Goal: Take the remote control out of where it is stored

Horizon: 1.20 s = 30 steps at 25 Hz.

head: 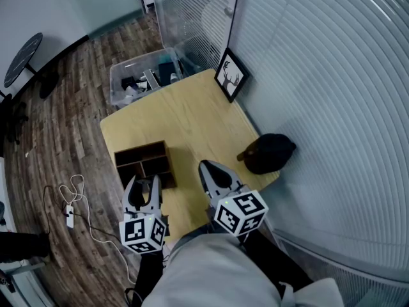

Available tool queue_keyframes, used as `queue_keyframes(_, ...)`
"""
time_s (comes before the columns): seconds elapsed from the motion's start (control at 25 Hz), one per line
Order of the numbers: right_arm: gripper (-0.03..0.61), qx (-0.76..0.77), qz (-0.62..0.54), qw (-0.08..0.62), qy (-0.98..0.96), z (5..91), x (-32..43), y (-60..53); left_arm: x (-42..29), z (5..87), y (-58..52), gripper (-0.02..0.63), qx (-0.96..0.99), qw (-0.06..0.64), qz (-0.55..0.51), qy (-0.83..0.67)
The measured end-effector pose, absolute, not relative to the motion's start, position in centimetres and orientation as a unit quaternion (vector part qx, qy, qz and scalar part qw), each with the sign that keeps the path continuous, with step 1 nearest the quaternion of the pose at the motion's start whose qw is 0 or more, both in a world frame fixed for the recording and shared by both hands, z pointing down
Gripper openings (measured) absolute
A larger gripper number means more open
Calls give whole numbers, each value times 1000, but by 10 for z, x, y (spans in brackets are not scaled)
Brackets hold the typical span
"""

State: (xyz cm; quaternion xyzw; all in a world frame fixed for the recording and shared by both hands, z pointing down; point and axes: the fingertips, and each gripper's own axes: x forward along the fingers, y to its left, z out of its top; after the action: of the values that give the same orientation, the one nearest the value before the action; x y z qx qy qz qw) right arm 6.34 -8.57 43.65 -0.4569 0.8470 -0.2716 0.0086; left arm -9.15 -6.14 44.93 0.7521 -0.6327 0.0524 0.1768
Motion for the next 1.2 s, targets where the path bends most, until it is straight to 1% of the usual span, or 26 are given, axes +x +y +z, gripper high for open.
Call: queue_keyframes(1.2,5,-453,-258,-11,853,440,57,-87,-97,430,-62,213,751,177,29,-635)
